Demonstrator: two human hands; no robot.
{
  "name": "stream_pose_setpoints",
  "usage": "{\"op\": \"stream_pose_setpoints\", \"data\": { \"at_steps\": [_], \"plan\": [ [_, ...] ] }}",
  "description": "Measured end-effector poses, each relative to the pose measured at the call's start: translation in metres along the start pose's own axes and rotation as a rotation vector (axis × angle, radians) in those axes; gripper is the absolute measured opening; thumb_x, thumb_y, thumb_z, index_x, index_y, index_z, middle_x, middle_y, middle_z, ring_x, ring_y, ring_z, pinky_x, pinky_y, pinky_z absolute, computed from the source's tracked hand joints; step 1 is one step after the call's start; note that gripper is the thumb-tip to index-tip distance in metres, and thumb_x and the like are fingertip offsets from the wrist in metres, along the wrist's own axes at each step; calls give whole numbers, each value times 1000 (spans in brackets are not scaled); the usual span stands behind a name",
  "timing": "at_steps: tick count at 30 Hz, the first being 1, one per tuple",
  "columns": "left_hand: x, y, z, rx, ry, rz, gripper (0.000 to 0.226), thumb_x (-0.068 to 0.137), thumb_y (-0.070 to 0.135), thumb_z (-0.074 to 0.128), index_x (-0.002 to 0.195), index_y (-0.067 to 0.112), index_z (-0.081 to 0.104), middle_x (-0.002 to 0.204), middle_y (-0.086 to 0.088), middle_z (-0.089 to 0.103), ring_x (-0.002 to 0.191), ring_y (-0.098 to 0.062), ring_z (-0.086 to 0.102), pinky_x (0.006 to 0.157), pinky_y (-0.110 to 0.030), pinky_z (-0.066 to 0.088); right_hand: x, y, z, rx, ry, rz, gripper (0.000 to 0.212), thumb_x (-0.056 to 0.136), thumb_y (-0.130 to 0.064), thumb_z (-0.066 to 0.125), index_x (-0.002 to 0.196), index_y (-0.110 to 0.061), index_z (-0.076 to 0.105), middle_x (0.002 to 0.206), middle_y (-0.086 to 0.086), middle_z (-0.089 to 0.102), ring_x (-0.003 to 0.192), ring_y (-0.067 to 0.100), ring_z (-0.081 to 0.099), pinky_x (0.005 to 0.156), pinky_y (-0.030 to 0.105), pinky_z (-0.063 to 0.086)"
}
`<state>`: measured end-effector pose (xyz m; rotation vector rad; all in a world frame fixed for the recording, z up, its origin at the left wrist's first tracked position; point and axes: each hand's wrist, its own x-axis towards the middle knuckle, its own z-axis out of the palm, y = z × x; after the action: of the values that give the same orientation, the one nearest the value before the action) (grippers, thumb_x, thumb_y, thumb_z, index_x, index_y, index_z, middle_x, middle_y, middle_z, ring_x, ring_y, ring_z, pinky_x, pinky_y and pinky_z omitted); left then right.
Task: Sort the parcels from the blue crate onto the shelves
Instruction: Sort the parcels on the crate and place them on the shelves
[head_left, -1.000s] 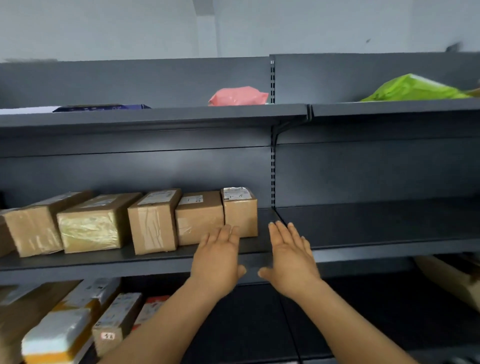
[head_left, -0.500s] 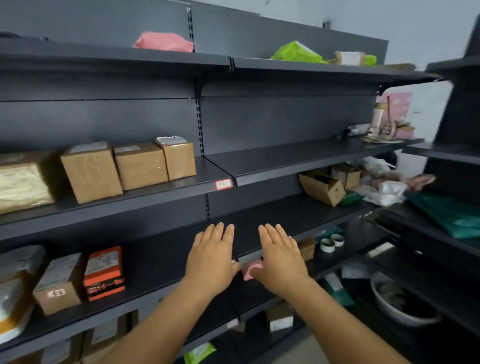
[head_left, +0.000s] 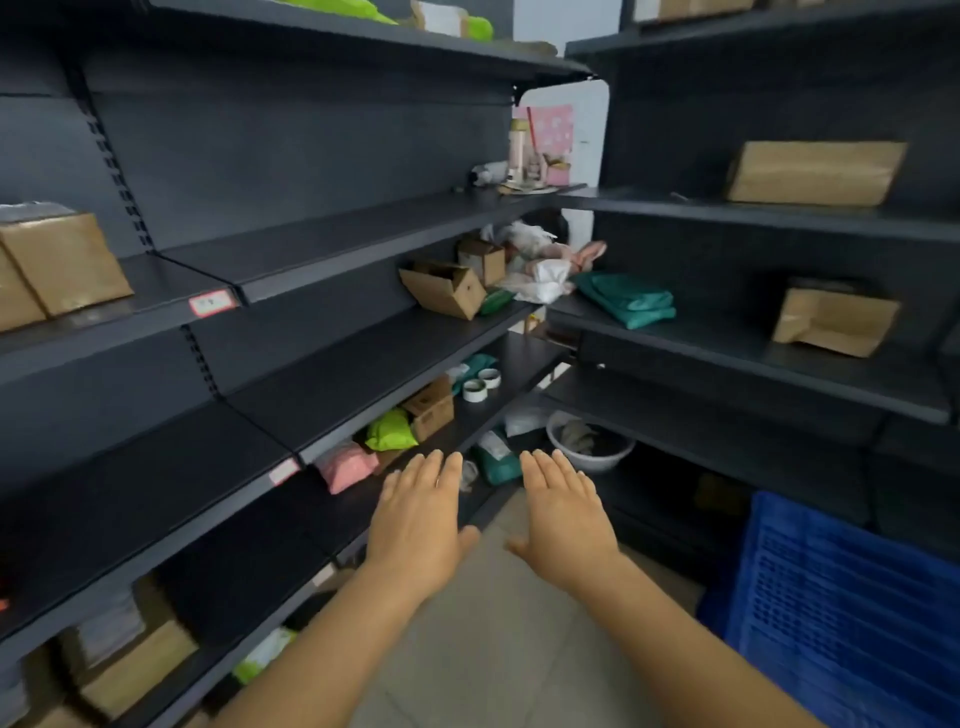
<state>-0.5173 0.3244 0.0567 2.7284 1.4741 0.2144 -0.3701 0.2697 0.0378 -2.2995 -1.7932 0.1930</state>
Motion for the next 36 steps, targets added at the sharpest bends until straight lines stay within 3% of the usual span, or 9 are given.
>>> {"op": "stream_pose_setpoints", "data": {
  "at_steps": [24,36],
  "plan": [
    [-68,409,117,-95,-235,453,81,94,47,51,154,18,5,161,-2,11,147,-18,10,119,-34,11,-267,353,-26,54,-59,584,95,92,-43,58,153,-14,-8,162,1,-7,148,22,-12,119,39,-1],
    [-80,561,154,-106,-317,669,82,95,50,48,154,17,3,161,-2,10,147,-19,11,119,-37,12,-354,471,-36,108,-52,837,96,91,-45,59,153,-13,-8,162,2,-7,148,22,-12,121,39,1]
  ]
}}
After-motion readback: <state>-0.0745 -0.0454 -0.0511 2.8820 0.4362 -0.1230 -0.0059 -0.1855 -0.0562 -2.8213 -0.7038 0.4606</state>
